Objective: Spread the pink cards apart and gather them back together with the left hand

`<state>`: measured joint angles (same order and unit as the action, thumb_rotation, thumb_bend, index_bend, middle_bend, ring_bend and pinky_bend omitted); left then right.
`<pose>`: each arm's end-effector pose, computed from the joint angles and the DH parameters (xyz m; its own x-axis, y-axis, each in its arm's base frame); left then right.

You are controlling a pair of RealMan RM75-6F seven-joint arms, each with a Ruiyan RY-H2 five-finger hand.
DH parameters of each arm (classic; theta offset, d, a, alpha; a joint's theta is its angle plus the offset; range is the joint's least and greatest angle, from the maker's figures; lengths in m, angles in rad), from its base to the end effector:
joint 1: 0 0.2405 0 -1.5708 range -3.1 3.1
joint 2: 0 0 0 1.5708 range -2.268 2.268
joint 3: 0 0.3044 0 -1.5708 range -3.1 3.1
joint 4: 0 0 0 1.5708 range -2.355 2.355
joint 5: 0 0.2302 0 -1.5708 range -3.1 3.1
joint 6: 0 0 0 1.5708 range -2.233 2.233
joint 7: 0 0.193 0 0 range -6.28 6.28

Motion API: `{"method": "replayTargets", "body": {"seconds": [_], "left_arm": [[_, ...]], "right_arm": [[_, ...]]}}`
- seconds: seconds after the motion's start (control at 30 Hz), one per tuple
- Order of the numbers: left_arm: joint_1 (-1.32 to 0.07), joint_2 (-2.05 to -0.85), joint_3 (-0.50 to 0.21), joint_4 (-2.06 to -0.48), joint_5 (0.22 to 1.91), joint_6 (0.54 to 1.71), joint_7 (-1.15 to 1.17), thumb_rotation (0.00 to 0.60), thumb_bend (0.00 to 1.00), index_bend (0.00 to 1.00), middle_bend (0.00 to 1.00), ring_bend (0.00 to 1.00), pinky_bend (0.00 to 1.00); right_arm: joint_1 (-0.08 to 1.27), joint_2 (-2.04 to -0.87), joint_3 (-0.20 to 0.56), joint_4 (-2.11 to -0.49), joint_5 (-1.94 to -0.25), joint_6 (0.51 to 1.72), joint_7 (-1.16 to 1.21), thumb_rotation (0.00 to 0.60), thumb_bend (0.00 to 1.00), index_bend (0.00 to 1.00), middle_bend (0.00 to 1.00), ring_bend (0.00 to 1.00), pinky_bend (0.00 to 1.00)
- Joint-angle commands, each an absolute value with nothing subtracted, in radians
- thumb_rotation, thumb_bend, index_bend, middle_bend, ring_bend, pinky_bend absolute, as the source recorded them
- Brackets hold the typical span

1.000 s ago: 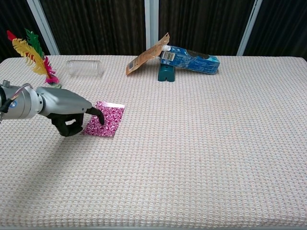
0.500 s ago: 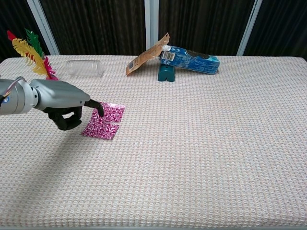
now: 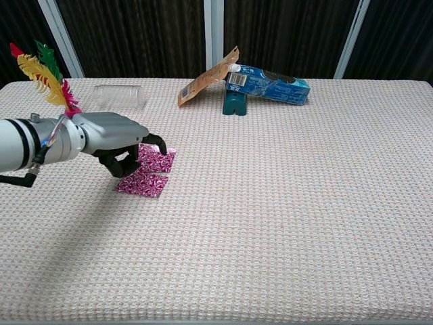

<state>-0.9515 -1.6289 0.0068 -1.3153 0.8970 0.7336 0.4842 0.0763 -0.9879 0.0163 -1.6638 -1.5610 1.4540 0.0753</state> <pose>-0.1845 0.4287 -0.1283 0.6993 0.4113 0.5847 0.7078 -0.5132 -0.4855 -0.3569 -0.2236 0.1886 0.4060 -0.0687 0.9113 -0.9136 -0.0540 0.4030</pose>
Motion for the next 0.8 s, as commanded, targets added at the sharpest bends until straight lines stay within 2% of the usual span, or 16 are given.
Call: {"method": "replayTargets", "body": {"seconds": [0.03,0.37,0.8], "left_arm": [[-0.963,-1.649,-0.005,-1.291,0.875,0.714,0.491,0.6,0.62,0.25,0.88,0.9,1.0],[-0.973,-1.656,0.017,-1.26,0.797,0.675,0.536,0.6,0.62,0.25,0.88,0.9,1.0],[-0.897,-1.568,0.075,-1.323,0.82,0.73,0.514,0.6,0.62,0.25,0.88,0.9,1.0]], "right_arm": [[0.075,-0.989,0.016,-1.661,-1.558,1.453,0.078,0.568,0.18,0.1,0.07,0.0,0.0],[0.069,-0.992,0.014,-1.648,-1.555,1.459,0.096,0.577,0.18,0.09,0.07,0.0,0.0],[0.071,-0.993,0.013,-1.649,-1.57,1.463,0.098,0.572,0.18,0.1,0.07,0.0,0.0]]}}
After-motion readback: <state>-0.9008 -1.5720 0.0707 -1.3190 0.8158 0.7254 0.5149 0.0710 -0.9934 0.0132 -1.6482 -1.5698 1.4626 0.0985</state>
